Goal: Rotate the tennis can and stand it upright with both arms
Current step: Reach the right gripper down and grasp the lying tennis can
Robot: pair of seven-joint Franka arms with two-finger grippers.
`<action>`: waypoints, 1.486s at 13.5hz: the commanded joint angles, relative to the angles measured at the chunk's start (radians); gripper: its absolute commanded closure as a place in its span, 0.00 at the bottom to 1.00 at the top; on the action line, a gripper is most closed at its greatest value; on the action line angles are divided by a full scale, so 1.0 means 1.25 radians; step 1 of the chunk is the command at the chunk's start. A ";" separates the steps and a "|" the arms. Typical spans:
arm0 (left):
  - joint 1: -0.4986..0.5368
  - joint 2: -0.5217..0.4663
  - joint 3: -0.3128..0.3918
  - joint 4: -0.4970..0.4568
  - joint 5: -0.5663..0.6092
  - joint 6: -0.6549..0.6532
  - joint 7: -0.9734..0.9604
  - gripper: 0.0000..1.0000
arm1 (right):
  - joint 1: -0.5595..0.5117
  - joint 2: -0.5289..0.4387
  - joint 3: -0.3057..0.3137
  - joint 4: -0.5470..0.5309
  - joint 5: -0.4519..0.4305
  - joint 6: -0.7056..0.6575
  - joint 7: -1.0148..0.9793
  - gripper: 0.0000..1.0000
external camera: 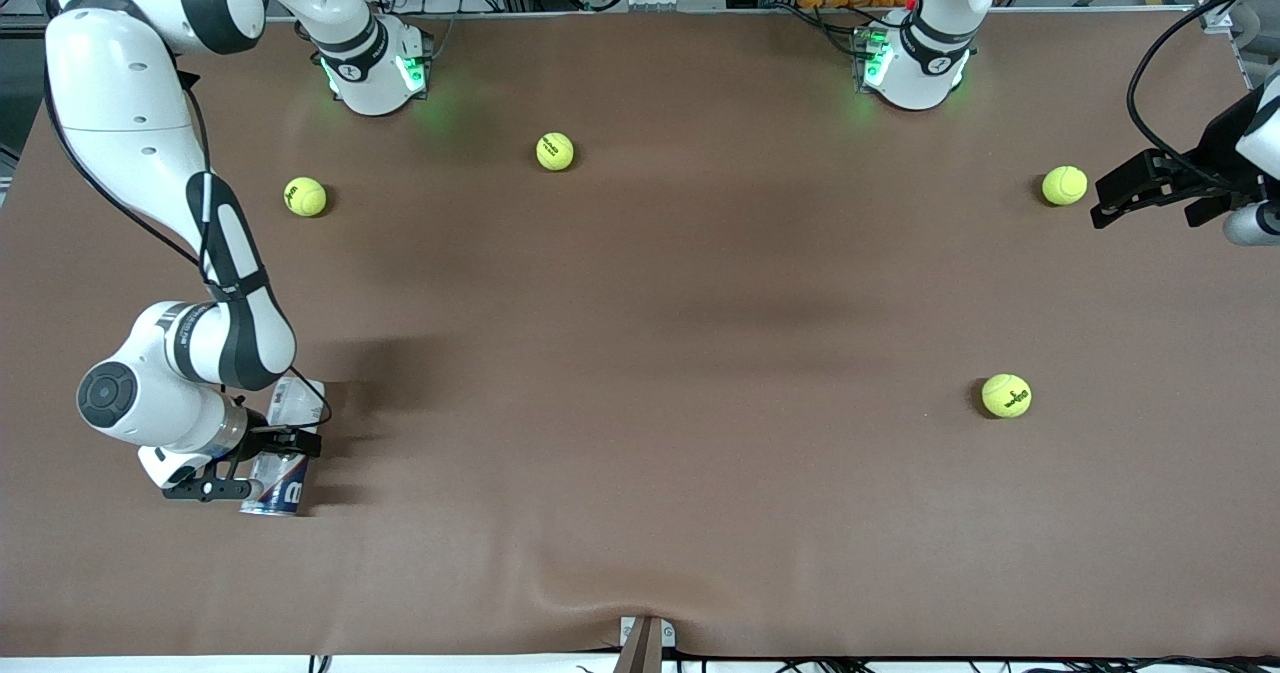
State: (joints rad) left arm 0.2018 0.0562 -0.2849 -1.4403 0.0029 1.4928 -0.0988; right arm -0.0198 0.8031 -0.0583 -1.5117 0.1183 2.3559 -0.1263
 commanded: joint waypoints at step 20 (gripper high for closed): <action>-0.002 0.009 0.000 0.011 -0.016 0.001 -0.003 0.00 | 0.235 -0.046 0.050 0.115 0.005 0.003 -0.399 0.37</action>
State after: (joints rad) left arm 0.2015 0.0570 -0.2838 -1.4405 0.0029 1.4928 -0.0988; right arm 0.2143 0.7360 0.0111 -1.3986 0.1178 2.3619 -0.5393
